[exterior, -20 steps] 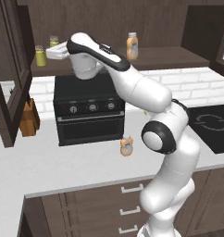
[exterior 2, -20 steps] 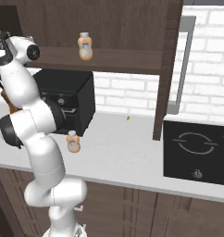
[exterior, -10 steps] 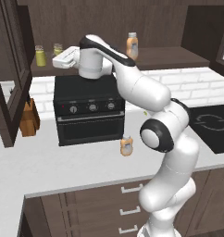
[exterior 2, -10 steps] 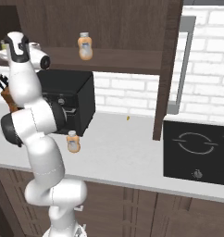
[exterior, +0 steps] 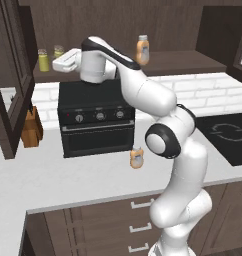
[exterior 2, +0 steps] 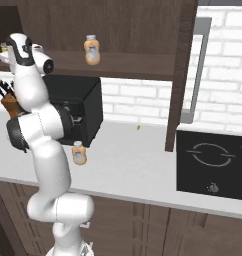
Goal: Put the shaker and condiment bottle from the counter next to their counterparts in the cabinet.
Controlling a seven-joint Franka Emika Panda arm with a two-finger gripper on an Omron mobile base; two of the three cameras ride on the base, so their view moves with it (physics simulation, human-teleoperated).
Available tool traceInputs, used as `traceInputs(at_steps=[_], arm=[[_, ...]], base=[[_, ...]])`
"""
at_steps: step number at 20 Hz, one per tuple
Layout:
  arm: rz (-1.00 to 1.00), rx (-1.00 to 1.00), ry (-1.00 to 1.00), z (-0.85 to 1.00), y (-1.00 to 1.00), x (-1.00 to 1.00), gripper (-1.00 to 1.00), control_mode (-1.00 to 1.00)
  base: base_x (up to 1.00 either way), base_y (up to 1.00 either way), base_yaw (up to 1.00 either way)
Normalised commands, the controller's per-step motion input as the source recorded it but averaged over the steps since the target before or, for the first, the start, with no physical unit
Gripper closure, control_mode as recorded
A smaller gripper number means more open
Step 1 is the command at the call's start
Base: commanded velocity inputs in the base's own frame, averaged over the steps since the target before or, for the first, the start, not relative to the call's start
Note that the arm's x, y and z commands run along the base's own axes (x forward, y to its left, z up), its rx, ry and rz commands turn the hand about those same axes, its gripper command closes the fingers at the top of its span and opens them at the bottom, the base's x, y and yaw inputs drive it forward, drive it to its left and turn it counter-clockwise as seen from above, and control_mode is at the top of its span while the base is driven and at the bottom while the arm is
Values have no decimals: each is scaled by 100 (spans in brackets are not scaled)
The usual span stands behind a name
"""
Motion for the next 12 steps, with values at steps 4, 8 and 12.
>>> traceInputs(at_steps=[4, 8, 12], arm=[[0, 0, 0, 0, 15, 30, -100, -100], [0, 0, 0, 0, 0, 16, -100, -100], [0, 0, 0, 0, 0, 10, -100, -100]], base=[[0, 0, 0], [0, 0, 0], [0, 0, 0]])
